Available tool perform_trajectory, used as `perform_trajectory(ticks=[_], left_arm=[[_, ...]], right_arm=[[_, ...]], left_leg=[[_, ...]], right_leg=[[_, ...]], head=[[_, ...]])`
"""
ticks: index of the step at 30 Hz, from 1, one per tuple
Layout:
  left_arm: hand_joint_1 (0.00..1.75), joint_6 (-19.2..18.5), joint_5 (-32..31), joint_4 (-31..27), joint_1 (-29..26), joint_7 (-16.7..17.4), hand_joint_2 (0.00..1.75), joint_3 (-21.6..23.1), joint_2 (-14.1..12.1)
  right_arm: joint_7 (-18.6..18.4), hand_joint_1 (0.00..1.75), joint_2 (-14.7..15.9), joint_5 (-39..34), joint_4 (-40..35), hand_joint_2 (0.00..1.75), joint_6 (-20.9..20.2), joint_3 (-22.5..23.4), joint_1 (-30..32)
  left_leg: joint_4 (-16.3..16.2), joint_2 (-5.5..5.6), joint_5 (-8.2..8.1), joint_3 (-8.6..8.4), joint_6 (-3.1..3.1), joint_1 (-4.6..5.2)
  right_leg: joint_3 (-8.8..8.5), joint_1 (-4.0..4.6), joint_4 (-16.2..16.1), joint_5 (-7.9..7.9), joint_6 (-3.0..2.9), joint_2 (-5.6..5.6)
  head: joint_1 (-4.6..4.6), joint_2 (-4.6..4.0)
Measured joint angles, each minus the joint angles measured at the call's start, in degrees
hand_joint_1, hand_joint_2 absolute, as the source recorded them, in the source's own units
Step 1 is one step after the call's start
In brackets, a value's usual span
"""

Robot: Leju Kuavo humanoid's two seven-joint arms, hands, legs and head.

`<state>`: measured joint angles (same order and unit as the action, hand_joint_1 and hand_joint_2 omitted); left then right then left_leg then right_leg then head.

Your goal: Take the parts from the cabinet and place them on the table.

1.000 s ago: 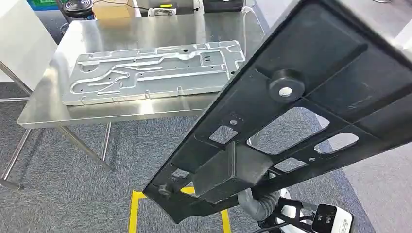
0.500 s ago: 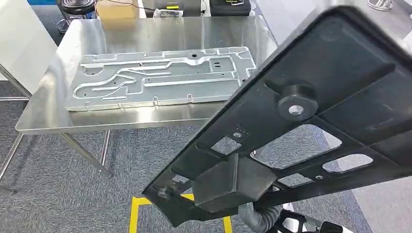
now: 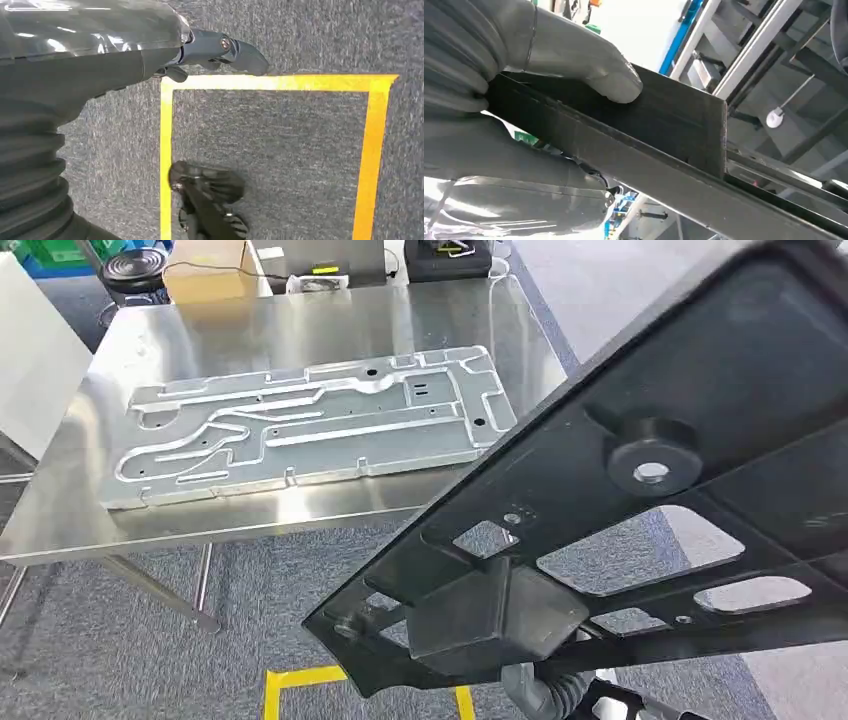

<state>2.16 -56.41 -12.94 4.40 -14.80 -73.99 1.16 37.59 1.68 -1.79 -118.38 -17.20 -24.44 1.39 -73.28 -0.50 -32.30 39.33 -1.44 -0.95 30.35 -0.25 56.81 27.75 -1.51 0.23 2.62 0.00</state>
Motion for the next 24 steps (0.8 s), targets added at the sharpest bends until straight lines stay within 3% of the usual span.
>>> perform_trajectory(ticks=[2, 3, 4, 7, 9, 10, 12, 13, 14, 15, 17, 18, 19, 20, 22, 24], left_arm=[[0.00, 0.00, 0.02, 0.00, 0.01, 0.00, 1.75, 0.00, -0.09], [0.00, -0.02, 0.00, 0.00, -0.09, 0.00, 1.75, 0.00, -0.09], [0.00, -0.09, 0.00, 0.00, 0.02, 0.04, 1.75, 0.02, -0.07], [0.00, -0.11, -0.02, 0.00, 0.08, 0.20, 1.75, 0.04, -0.09], [0.00, -0.11, -0.15, 0.00, 0.20, 0.17, 1.75, 0.11, -0.07], [0.00, -0.11, -0.15, 0.00, 0.28, 0.19, 1.75, 0.11, -0.09], [0.00, -0.07, -0.09, 0.00, 0.44, 0.24, 1.75, 0.11, -0.09], [0.00, -0.04, 0.02, 0.00, 0.42, 0.31, 1.75, 0.11, -0.11], [0.00, -0.04, 0.04, 0.00, 0.36, 0.39, 1.75, 0.11, -0.13], [0.00, -0.04, 0.04, 0.00, 0.32, 0.39, 1.75, 0.11, -0.13], [0.00, -0.04, 0.04, 0.00, 0.39, 0.39, 1.75, 0.11, -0.13], [0.00, -0.04, 0.07, 0.00, 0.38, 0.39, 1.75, 0.11, -0.11], [0.00, -0.04, 0.15, 0.02, 0.54, 0.40, 1.75, 0.11, -0.02], [0.00, -0.04, 0.20, 0.02, 0.59, 0.48, 1.75, 0.11, -0.04], [0.00, 0.09, 0.44, 0.02, 0.60, 0.55, 1.75, 0.11, -0.09], [0.00, 0.09, 0.68, 0.02, 0.81, 0.46, 1.75, 0.11, -0.09]], right_arm=[[0.00, 1.75, 0.00, 0.00, 0.00, 1.75, 0.02, 0.00, -0.01], [0.00, 1.75, 0.00, -0.04, 0.00, 1.75, 0.02, 0.00, -0.03], [0.00, 1.75, 0.00, -0.15, 0.04, 1.75, 0.07, 0.00, -0.25], [0.00, 1.75, 0.00, -0.33, 0.07, 1.75, 0.74, 0.00, -0.55], [0.00, 1.75, 0.00, -0.44, 0.07, 1.75, 1.12, 0.00, -0.95], [0.00, 1.75, 0.00, -0.44, 0.04, 1.75, 1.33, 0.00, -1.23], [0.00, 1.75, 0.02, -0.48, 0.07, 1.75, 1.66, 0.00, -1.27], [0.00, 1.75, 0.02, -0.55, 0.09, 1.75, 1.73, 0.00, -1.28], [0.00, 1.75, 0.02, -0.57, 0.09, 1.75, 1.75, 0.00, -1.29], [0.00, 1.75, 0.02, -0.57, 0.09, 1.75, 1.77, 0.00, -1.28], [0.00, 1.75, 0.02, -0.57, 0.09, 1.75, 1.77, 0.00, -1.33], [0.00, 1.75, 0.02, -0.57, 0.09, 1.75, 1.77, 0.00, -1.34], [0.00, 1.75, 0.02, -0.57, 0.11, 1.75, 1.77, 0.00, -1.35], [0.00, 1.75, 0.02, -0.61, 0.07, 1.75, 1.77, -0.02, -1.43], [0.00, 1.75, 0.04, -0.79, 0.09, 1.75, 1.51, -0.02, -1.48], [0.00, 1.75, 0.02, -0.96, 0.09, 1.75, 1.03, -0.02, -1.61]], left_leg=[[10.10, -0.03, 7.18, -3.51, 0.03, -0.24], [13.31, 0.00, 8.31, -4.84, 0.15, -0.24], [13.94, 0.11, 7.72, -5.06, 0.33, 0.19], [14.20, 0.20, 6.76, -4.87, 1.44, 0.34], [14.84, 0.30, 6.56, -5.75, 2.24, -0.07], [14.95, 0.27, 6.28, -6.08, 2.68, -0.08], [14.96, 0.26, 5.67, -6.59, 2.95, -0.04], [14.96, 0.27, 5.34, -6.94, 2.96, 0.00], [14.95, 0.31, 4.95, -7.45, 2.92, 0.02], [14.96, 0.44, 4.48, -8.13, 2.83, 0.02], [14.98, 0.68, 3.42, -9.89, 2.57, 0.07], [15.15, 0.72, 2.89, -10.14, 2.44, 0.04], [15.19, 0.68, 2.57, -10.59, 2.05, 0.32], [15.13, 0.85, 2.34, -10.40, 1.68, 0.24], [15.93, 0.63, 2.25, -10.68, 1.09, 0.07], [15.63, 0.57, 1.63, -11.55, 0.55, 0.13]], right_leg=[[-1.69, -0.10, 0.13, 1.23, 0.38, 0.11], [-2.14, -0.11, 0.18, 1.89, 0.73, 0.10], [-1.95, 0.26, 0.68, 2.17, 1.17, 0.29], [-1.68, 0.11, 0.26, 2.42, 1.98, 0.32], [-1.74, -0.13, 1.54, 3.30, 2.79, 0.18], [-0.08, -0.12, 4.56, 4.56, 3.02, 0.10], [6.11, -0.27, 14.65, 8.29, 3.45, 0.08], [8.82, -0.32, 18.47, 9.00, 3.52, 0.08], [10.51, -0.37, 19.92, 8.13, 3.51, 0.08], [10.59, -0.38, 18.29, 5.63, 3.40, 0.07], [7.30, -0.30, 8.48, -1.84, 2.74, 0.07], [5.76, -0.03, 3.61, -4.43, 2.17, 0.03], [5.12, 0.34, 3.56, -3.15, 1.87, -0.05], [4.82, 0.53, 1.94, -2.72, 1.61, -0.17], [4.85, 0.63, 2.13, -2.40, 1.03, 0.01], [3.31, -0.08, 0.49, -2.43, 0.63, -0.06]], head=[[0.00, 0.00], [-0.02, 0.00], [-0.02, 0.00], [-0.02, 0.00], [-0.02, 0.00], [-0.04, 0.00], [-0.02, 0.00], [-0.04, 0.00], [-0.02, 0.00], [-0.02, 0.00], [-0.04, 0.00], [-0.04, 0.00], [-0.02, 0.00], [-0.07, 0.00], [-0.04, 0.00], [-0.06, 0.00]])
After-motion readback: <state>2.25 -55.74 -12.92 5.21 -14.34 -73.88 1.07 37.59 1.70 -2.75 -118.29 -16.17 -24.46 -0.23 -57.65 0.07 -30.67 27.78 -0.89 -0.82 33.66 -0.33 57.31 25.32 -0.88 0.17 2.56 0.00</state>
